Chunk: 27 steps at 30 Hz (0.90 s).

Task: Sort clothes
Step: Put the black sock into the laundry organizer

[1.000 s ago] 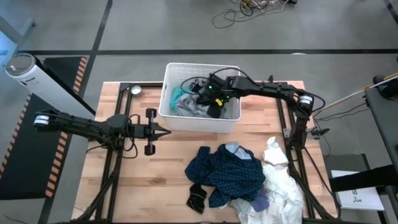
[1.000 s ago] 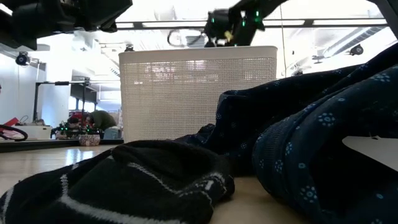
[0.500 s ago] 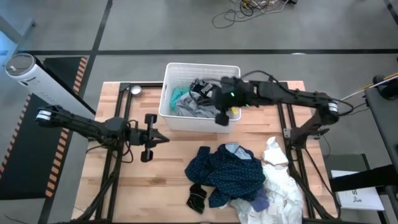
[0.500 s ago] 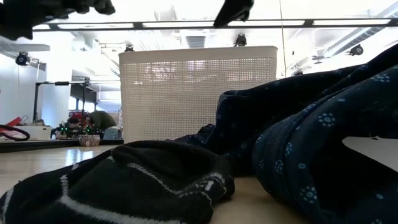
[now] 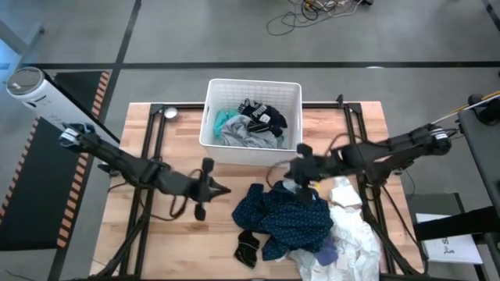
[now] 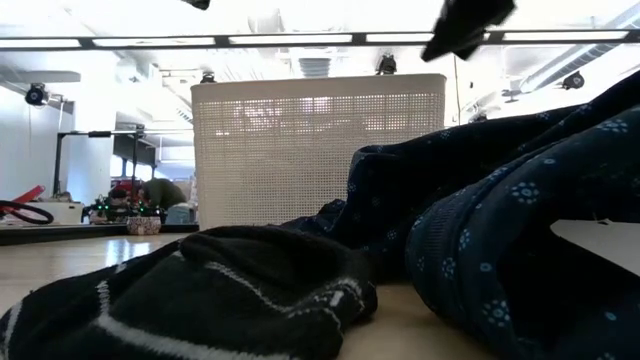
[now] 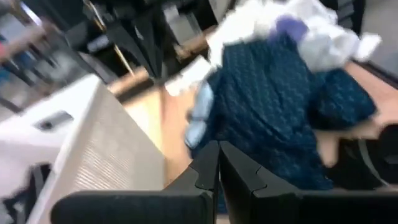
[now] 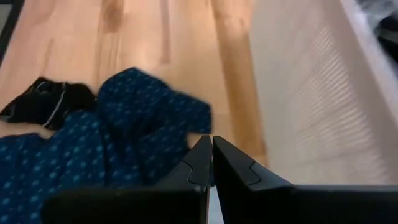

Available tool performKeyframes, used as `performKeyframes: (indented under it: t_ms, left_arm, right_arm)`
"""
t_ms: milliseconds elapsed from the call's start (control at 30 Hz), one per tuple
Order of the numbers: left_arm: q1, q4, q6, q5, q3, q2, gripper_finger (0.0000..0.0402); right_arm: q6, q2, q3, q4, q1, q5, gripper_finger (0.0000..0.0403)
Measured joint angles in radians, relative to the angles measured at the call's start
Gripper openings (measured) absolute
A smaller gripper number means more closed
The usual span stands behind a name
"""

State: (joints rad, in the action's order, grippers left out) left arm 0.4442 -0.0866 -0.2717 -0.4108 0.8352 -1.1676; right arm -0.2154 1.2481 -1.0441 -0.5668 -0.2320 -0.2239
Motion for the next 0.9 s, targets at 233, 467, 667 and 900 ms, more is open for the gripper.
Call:
performKeyframes:
  t_ms: [233,467,667,900]
  left_arm:
    - [0.059,-0.483,0.248,0.061,0.372,-0.241,0.0]
    - [0.114,-0.621,0.332,0.116,0.581,-0.424,0.0]
    - [0.141,-0.629,0.445,0.193,0.584,-0.496,0.0]
    - [0.16,-0.51,0.502,0.311,0.537,-0.568,0.0]
  right_arm:
    - [-0.077,-0.041,0.148,0.109,-0.128,-0.056,0.0]
    - [-0.078,-0.036,0.183,0.174,-0.171,-0.076,0.0]
    - [-0.071,-0.037,0.186,0.174,-0.182,-0.09,0.0]
    - [-0.064,-0.037,0.186,0.175,-0.183,-0.09,0.0]
